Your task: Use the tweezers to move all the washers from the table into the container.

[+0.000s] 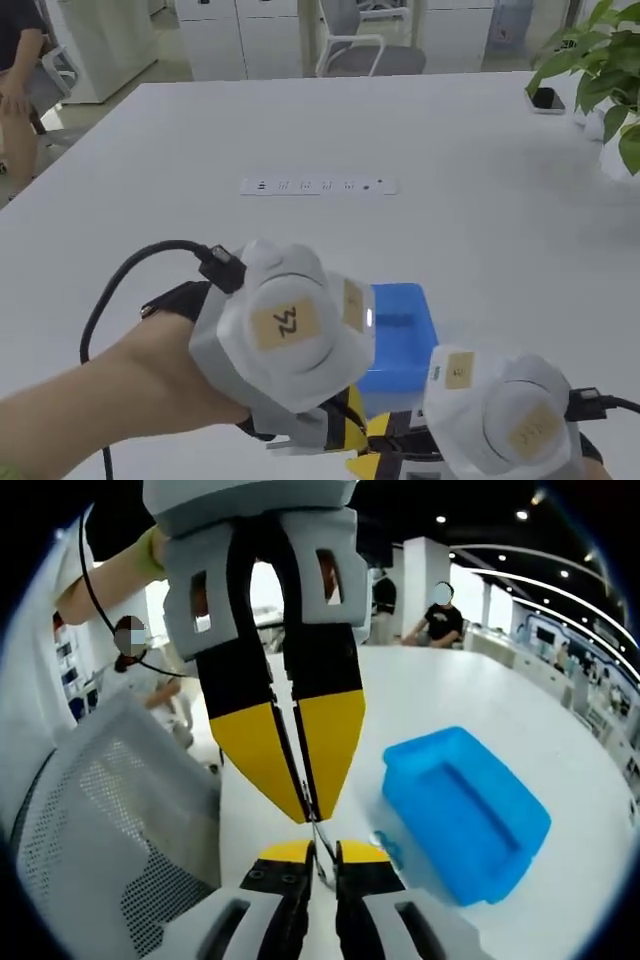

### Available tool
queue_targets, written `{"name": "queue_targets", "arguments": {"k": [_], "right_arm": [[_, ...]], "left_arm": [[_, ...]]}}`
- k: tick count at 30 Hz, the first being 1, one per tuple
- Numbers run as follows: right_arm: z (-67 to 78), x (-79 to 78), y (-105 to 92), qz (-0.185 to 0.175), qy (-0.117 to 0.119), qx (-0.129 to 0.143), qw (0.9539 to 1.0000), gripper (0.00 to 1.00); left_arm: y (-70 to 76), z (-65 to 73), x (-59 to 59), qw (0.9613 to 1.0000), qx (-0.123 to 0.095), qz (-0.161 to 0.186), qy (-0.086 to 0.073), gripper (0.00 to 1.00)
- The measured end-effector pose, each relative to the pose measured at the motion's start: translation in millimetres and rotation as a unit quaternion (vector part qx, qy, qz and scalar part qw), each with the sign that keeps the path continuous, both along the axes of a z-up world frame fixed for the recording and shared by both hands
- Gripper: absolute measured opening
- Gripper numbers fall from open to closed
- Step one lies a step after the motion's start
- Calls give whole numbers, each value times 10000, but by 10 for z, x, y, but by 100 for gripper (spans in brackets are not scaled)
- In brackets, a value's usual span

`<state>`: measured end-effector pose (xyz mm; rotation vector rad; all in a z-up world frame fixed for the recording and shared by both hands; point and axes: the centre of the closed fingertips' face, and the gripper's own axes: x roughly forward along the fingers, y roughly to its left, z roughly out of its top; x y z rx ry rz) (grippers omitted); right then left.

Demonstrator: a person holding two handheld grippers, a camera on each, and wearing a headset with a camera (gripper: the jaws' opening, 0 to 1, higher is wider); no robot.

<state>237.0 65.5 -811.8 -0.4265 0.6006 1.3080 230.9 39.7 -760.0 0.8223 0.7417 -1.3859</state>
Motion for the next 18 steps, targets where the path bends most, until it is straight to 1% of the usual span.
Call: {"name": "queue_targets", "arguments": {"k": [1, 2, 3, 4, 5, 6, 7, 9, 10, 12, 14, 16, 18], "right_arm": [[-5, 23, -11, -166, 102, 35, 9998, 4], [-5, 36, -24, -226, 143, 32, 9996, 4], [-6, 39, -35, -281, 191, 42, 9994, 4], [-5, 33, -54, -304, 226, 49, 9993, 4], [-7, 22, -66, -319, 243, 59, 9992, 4], [-8, 16, -72, -331, 228, 60, 9992, 4], [-8, 13, -78, -351, 208, 56, 9992, 4], [-5, -3, -66, -336, 183, 73, 9992, 4], [-8, -2, -57, -350, 171, 68, 9992, 4], [-10, 11, -51, -386, 159, 53, 9991, 4], [-13, 4, -47, -381, 151, 23, 9992, 3], [-14, -13, -50, -317, 68, -33, 9995, 3], [-17, -24, -54, -313, 85, -28, 9995, 4]], "left_arm": [[-8, 11, 48, 9997, -78, -102, -228, 0], [-19, 30, 70, 9992, -175, -96, -334, 0], [-14, 46, 57, 9993, -245, -33, -272, 1], [-21, 74, 10, 9991, -403, 119, -17, 2], [-25, 115, -1, 9984, -536, 147, 60, 3], [-19, 140, 14, 9981, -598, 159, 10, 2], [-7, 152, 5, 9980, -619, 114, -6, 3], [3, 155, -1, 9980, -618, 101, 1, 6], [-8, 149, 14, 9980, -618, 124, -39, 9], [-10, 129, 14, 9983, -566, 102, -53, 12], [-15, 105, 0, 9987, -513, 47, -41, 9], [-34, 98, -26, 9986, -527, -4, 7, 3], [-44, 84, -41, 9987, -496, -92, -29, 0]]}}
